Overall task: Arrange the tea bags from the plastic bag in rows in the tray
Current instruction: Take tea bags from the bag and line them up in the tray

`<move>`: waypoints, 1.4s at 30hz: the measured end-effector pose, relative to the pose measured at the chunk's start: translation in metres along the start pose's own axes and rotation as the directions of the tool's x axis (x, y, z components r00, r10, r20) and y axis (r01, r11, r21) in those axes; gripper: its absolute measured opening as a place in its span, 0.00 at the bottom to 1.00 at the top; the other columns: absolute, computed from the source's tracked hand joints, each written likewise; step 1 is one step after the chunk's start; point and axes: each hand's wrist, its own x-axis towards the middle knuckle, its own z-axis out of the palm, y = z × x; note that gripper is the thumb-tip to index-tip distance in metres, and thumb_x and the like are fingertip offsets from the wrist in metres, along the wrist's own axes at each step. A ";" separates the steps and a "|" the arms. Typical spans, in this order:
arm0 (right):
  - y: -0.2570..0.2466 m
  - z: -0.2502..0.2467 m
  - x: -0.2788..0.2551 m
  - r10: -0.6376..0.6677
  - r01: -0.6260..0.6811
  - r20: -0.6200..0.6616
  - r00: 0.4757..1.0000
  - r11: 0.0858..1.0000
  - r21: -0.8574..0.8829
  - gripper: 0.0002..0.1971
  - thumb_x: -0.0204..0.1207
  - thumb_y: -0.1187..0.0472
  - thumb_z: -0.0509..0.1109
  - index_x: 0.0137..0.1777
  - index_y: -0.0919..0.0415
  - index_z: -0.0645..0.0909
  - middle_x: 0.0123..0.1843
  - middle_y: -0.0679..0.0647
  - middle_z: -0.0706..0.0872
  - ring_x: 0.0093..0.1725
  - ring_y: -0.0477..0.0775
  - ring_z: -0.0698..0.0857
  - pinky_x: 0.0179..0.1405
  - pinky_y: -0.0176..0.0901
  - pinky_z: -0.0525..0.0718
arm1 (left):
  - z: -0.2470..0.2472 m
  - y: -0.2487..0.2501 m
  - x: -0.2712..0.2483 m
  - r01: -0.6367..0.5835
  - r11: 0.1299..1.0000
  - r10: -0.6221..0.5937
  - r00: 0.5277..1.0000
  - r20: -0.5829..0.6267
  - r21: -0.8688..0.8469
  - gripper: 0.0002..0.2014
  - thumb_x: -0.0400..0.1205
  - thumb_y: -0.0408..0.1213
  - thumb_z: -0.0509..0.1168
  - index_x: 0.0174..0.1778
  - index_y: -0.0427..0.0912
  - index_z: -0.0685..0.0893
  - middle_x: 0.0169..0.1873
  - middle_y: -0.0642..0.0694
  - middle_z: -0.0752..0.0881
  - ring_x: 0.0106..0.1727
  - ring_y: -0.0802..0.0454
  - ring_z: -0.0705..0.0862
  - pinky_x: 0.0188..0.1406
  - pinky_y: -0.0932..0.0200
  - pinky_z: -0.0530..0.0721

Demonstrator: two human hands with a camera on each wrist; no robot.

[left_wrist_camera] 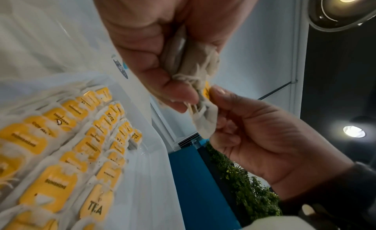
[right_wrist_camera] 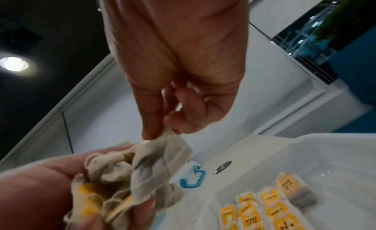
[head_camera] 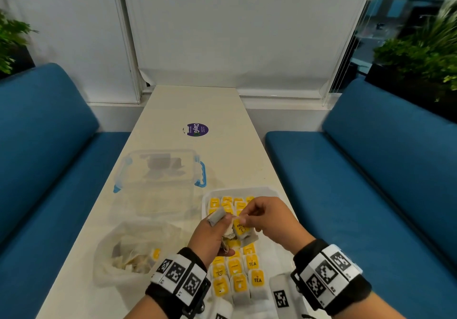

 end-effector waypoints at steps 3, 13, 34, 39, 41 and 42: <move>0.002 -0.005 -0.004 0.024 -0.023 -0.013 1.000 0.997 0.074 0.06 0.73 0.69 0.74 0.36 0.60 0.83 0.27 0.49 0.82 0.20 0.36 0.77 0.19 0.21 0.70 | -0.001 0.000 -0.001 -0.003 1.000 0.003 1.000 -0.003 0.008 0.09 0.84 0.39 0.59 0.47 0.42 0.84 0.43 0.38 0.82 0.34 0.46 0.81 0.22 0.61 0.83; 0.010 -0.024 0.003 0.044 -0.021 -0.162 0.986 0.990 0.138 0.02 0.72 0.67 0.74 0.39 0.63 0.87 0.37 0.49 0.87 0.28 0.33 0.81 0.30 0.26 0.75 | -0.007 -0.004 -0.006 0.048 0.998 -0.051 0.997 -0.058 -0.039 0.11 0.85 0.38 0.58 0.40 0.44 0.83 0.39 0.47 0.85 0.36 0.55 0.79 0.22 0.63 0.82; 0.073 -0.038 0.071 0.288 -0.342 -0.238 0.927 0.911 -0.229 0.13 0.80 0.69 0.58 0.36 0.54 0.71 0.41 0.55 0.80 0.37 0.55 0.82 0.29 0.35 0.77 | -0.007 -0.011 0.004 0.093 0.996 -0.093 0.995 -0.046 -0.001 0.11 0.85 0.38 0.57 0.41 0.44 0.83 0.42 0.46 0.86 0.40 0.55 0.81 0.23 0.63 0.82; 0.089 -0.027 0.101 0.359 -0.380 -0.129 0.924 0.837 -0.394 0.10 0.78 0.72 0.59 0.37 0.60 0.74 0.35 0.51 0.75 0.39 0.54 0.78 0.42 0.41 0.74 | -0.004 -0.015 0.009 0.103 0.995 -0.102 0.994 -0.041 0.015 0.12 0.85 0.37 0.57 0.40 0.44 0.84 0.40 0.47 0.85 0.38 0.53 0.79 0.22 0.64 0.82; 0.089 -0.025 0.111 0.356 -0.356 -0.088 0.930 0.819 -0.450 0.07 0.78 0.71 0.60 0.46 0.62 0.79 0.38 0.55 0.77 0.38 0.55 0.78 0.42 0.41 0.75 | -0.004 -0.017 0.011 0.113 0.993 -0.112 0.993 -0.048 0.027 0.11 0.85 0.38 0.58 0.41 0.45 0.84 0.42 0.46 0.85 0.38 0.52 0.79 0.21 0.64 0.81; 0.091 -0.023 0.116 0.357 -0.344 -0.067 0.932 0.809 -0.477 0.09 0.78 0.70 0.61 0.52 0.65 0.82 0.41 0.57 0.78 0.41 0.57 0.79 0.43 0.42 0.77 | -0.005 -0.017 0.012 0.121 0.992 -0.119 0.992 -0.051 0.033 0.11 0.85 0.38 0.57 0.41 0.45 0.84 0.42 0.46 0.85 0.39 0.53 0.79 0.22 0.65 0.81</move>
